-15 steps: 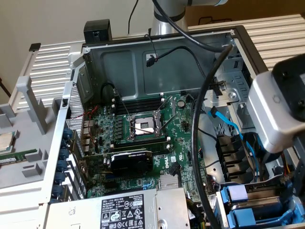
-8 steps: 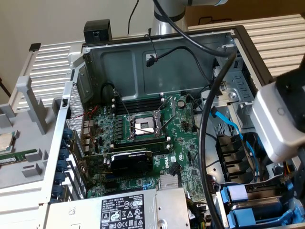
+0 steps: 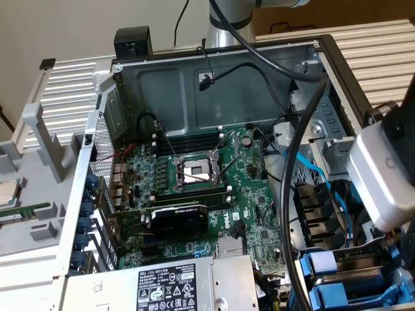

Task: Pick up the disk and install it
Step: 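Insert the first disk wire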

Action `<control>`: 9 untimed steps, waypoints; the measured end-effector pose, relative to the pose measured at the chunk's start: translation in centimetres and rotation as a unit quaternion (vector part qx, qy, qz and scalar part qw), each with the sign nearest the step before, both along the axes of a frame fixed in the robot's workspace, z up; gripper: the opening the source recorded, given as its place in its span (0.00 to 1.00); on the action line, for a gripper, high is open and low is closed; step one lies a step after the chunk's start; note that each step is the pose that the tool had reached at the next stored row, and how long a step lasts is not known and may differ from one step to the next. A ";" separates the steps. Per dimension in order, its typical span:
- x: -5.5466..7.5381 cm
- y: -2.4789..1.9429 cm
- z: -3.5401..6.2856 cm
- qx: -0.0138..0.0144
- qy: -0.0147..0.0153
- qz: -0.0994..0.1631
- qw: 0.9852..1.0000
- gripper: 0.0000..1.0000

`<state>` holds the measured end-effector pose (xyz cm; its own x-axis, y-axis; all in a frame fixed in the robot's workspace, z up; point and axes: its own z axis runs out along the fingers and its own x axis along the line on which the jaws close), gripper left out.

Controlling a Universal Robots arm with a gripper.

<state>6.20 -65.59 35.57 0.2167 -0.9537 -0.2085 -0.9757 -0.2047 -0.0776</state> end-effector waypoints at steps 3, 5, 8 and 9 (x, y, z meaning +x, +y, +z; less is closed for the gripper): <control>0.1 -0.06 -0.06 0.001 0.000 0.008 1.000 0.51; 0.2 -0.10 -0.16 0.002 0.000 0.013 1.000 0.51; 0.3 -0.22 -0.29 0.004 0.000 0.018 1.000 0.51; 0.4 -0.29 -0.33 0.005 0.000 0.019 1.000 0.51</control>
<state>6.61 -65.89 35.25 0.2521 -0.9428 -0.2182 -0.9674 -0.2402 -0.0799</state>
